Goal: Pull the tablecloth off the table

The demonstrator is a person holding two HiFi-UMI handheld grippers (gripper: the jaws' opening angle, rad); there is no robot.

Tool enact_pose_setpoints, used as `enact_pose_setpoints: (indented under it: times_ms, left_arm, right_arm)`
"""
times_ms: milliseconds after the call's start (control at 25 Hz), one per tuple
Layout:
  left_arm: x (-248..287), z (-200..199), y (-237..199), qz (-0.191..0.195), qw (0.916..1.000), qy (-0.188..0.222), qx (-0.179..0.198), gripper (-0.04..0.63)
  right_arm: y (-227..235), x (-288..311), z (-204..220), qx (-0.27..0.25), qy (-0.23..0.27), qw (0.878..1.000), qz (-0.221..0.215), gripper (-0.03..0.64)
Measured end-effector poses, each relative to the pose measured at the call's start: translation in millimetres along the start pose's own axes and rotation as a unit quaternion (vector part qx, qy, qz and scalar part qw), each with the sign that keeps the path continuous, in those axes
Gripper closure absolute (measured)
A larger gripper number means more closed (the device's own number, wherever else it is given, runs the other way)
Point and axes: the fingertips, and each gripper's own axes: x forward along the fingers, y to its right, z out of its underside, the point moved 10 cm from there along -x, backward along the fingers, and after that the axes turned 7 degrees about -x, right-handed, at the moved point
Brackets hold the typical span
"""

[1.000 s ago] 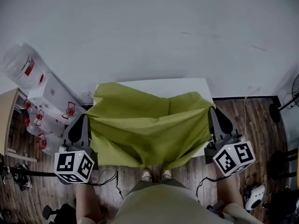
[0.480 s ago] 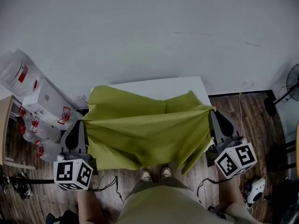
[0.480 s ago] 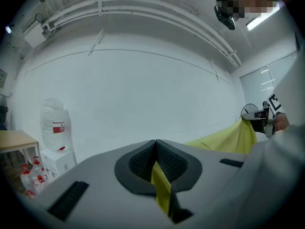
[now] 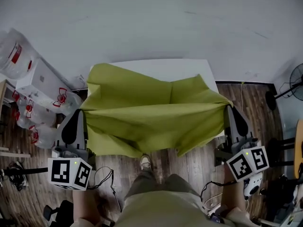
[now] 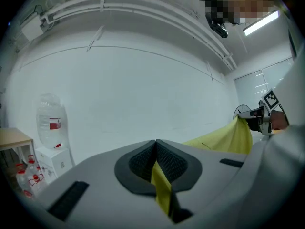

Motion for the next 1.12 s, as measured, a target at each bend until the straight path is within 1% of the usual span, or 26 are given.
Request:
enact_pose_setpoints:
  times_ms: [200, 400, 640, 920, 1000, 1120]
  left_arm:
    - [-39, -3, 14, -0.01, 0.9999, 0.013, 0.003, 0.577]
    - [-103, -6, 44, -0.027, 0.9989, 0.038, 0.004, 0.577]
    - [-197, 3, 99, -0.047, 0.9969, 0.063, -0.011, 0.577]
    - [-298, 9, 176, -0.048, 0.9961, 0.071, -0.018, 0.577]
    - [-325, 11, 194, -0.049, 0.9961, 0.071, -0.014, 0.577]
    - [-363, 20, 215, -0.05, 0.9967, 0.063, 0.006, 0.577]
  right_arm:
    - [-5, -37, -2, 0.001, 0.005, 1.0, -0.018, 0.583]
    - [-9, -101, -8, -0.003, 0.028, 0.999, -0.039, 0.583]
    - [-6, -201, -8, -0.016, 0.058, 0.996, -0.064, 0.583]
    - [13, -324, 0, -0.016, 0.074, 0.994, -0.085, 0.583]
    - [17, -355, 4, -0.011, 0.075, 0.993, -0.089, 0.583]
    - [17, -396, 13, -0.003, 0.077, 0.993, -0.093, 0.583]
